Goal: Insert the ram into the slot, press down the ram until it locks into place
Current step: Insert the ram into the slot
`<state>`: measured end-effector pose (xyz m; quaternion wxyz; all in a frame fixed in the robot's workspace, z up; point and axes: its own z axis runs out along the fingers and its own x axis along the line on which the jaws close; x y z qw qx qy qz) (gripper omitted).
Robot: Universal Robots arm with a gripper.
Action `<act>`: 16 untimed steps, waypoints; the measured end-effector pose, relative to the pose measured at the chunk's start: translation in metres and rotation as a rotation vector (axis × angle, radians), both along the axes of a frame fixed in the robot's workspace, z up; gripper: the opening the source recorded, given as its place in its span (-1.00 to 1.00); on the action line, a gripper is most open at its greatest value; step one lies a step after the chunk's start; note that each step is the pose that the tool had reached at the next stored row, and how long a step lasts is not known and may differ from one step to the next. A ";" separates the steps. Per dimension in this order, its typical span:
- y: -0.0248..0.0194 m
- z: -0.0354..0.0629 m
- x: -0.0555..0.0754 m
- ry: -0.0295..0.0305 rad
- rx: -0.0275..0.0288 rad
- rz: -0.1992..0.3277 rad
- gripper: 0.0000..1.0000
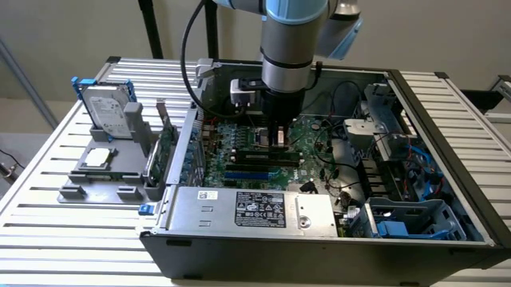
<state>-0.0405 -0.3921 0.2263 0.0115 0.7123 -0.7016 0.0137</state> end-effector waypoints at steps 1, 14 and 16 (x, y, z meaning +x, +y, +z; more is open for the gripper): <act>0.0000 0.0000 0.000 0.0001 -0.0001 0.000 -0.73; 0.0004 -0.0018 0.000 0.0000 0.0000 0.001 -0.57; 0.0004 0.0020 0.000 0.0000 0.0001 0.001 -0.57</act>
